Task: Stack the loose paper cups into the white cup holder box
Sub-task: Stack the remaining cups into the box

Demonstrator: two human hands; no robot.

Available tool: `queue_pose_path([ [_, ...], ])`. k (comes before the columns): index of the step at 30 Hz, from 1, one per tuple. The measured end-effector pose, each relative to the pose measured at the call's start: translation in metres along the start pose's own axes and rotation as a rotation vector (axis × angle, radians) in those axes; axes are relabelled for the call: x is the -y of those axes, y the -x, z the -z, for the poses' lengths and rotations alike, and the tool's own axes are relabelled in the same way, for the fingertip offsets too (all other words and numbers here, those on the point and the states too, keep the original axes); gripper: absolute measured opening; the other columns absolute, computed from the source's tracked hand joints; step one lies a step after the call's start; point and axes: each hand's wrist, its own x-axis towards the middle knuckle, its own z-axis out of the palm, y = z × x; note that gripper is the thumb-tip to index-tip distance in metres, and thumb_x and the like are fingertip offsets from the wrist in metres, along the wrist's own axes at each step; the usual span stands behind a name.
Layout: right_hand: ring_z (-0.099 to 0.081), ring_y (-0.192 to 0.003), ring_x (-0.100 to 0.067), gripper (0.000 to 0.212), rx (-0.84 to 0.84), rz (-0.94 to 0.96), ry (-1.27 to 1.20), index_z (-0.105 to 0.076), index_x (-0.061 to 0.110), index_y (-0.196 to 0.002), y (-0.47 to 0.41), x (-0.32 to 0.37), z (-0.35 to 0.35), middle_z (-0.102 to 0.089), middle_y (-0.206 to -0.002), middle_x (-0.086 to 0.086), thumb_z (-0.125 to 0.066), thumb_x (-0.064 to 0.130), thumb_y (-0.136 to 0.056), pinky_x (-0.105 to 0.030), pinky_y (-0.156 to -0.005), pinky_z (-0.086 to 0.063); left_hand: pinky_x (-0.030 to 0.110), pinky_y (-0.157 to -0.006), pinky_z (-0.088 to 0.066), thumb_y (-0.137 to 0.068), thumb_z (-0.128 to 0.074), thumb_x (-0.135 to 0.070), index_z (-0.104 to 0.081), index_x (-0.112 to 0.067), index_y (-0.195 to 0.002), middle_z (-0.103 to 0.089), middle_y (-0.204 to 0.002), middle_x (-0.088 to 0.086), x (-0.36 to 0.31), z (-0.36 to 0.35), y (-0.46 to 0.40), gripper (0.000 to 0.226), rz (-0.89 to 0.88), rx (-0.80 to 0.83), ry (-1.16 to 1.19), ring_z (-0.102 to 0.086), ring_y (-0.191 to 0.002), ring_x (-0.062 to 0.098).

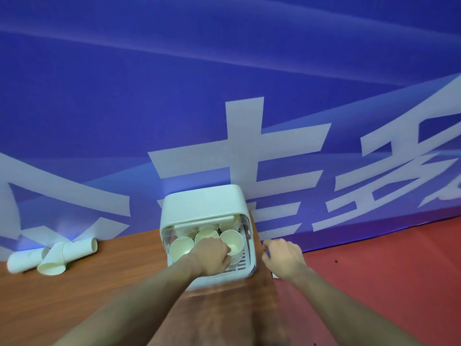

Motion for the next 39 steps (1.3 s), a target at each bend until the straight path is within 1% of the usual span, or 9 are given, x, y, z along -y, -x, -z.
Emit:
queue_pose_path([
  [3,-0.064,-0.089,-0.029,0.020,-0.026,0.040,0.005,-0.059,0.020,-0.096,0.005,0.017,0.009,-0.067,-0.092,-0.003,-0.041,0.028,-0.092,-0.034,-0.069,-0.041,0.036,-0.061,-0.043,-0.093,-0.039,-0.032,-0.063,-0.012,-0.090,-0.067,-0.086,0.015,0.004,0.005,0.011,0.032,-0.009,-0.050,-0.004,-0.062,-0.079,0.036],
  [7,-0.063,-0.086,-0.030,0.022,-0.078,0.141,0.039,-0.062,0.019,-0.096,0.011,0.053,0.021,-0.068,-0.092,-0.005,-0.043,0.028,-0.092,-0.035,-0.069,-0.043,0.033,-0.059,-0.033,-0.095,-0.040,-0.035,-0.062,-0.015,-0.101,-0.068,-0.088,0.014,0.018,0.016,0.034,0.030,0.005,-0.139,0.003,-0.062,-0.081,0.035],
  [11,-0.064,-0.092,-0.030,0.025,-0.108,0.272,0.098,-0.066,0.021,-0.098,0.015,0.108,0.032,-0.068,-0.097,-0.003,-0.043,0.030,-0.092,-0.035,-0.071,-0.042,0.033,-0.070,-0.045,-0.093,-0.041,-0.036,-0.059,-0.017,-0.110,-0.067,-0.099,0.010,0.050,0.016,0.077,0.031,0.075,-0.208,0.015,-0.062,-0.091,0.033],
  [14,-0.064,-0.091,-0.030,0.026,-0.129,0.373,0.130,-0.066,0.021,-0.098,0.016,0.152,0.038,-0.069,-0.097,-0.005,-0.044,0.032,-0.091,-0.036,-0.070,-0.046,0.034,-0.069,-0.047,-0.093,-0.043,-0.034,-0.059,-0.018,-0.109,-0.067,-0.098,0.009,0.077,0.012,0.118,0.028,0.166,-0.204,0.037,-0.063,-0.089,0.033],
  [17,-0.064,-0.091,-0.031,0.025,-0.125,0.463,0.156,-0.067,0.021,-0.097,0.019,0.199,0.037,-0.069,-0.095,-0.006,-0.046,0.032,-0.089,-0.035,-0.069,-0.046,0.032,-0.065,-0.039,-0.094,-0.042,-0.035,-0.060,-0.019,-0.102,-0.069,-0.094,0.008,0.107,0.001,0.164,0.025,0.276,-0.202,0.067,-0.063,-0.088,0.032],
  [22,-0.063,-0.088,-0.033,0.021,-0.086,0.604,0.232,-0.062,0.017,-0.093,0.027,0.282,0.024,-0.068,-0.091,-0.008,-0.044,0.027,-0.090,-0.033,-0.063,-0.038,0.034,-0.072,-0.046,-0.092,-0.044,-0.037,-0.062,-0.022,-0.108,-0.069,-0.099,0.007,0.161,-0.031,0.241,0.028,0.452,-0.197,0.115,-0.064,-0.091,0.030],
  [25,-0.063,-0.090,-0.034,0.020,-0.060,0.682,0.249,-0.060,0.018,-0.092,0.027,0.329,0.012,-0.068,-0.094,-0.007,-0.043,0.028,-0.089,-0.035,-0.068,-0.043,0.034,-0.074,-0.048,-0.091,-0.045,-0.038,-0.062,-0.022,-0.109,-0.069,-0.101,0.006,0.191,-0.053,0.287,0.029,0.544,-0.182,0.137,-0.064,-0.093,0.028],
  [34,-0.062,-0.098,-0.034,0.020,0.015,0.796,0.411,-0.060,0.018,-0.101,0.015,0.448,-0.022,-0.067,-0.105,-0.007,-0.045,0.025,-0.092,-0.037,-0.074,-0.043,0.032,-0.081,-0.046,-0.092,-0.044,-0.036,-0.062,-0.022,-0.112,-0.065,-0.112,0.008,0.274,-0.107,0.395,0.031,0.752,-0.059,0.170,-0.062,-0.102,0.031],
  [39,-0.061,-0.102,-0.033,0.020,0.020,0.798,0.489,-0.059,0.017,-0.106,-0.012,0.498,-0.025,-0.065,-0.109,-0.008,-0.045,0.024,-0.093,-0.035,-0.069,-0.033,0.029,-0.079,-0.045,-0.090,-0.046,-0.035,-0.064,-0.022,-0.111,-0.066,-0.111,0.006,0.331,-0.115,0.418,0.030,0.849,-0.108,0.226,-0.062,-0.102,0.029],
])
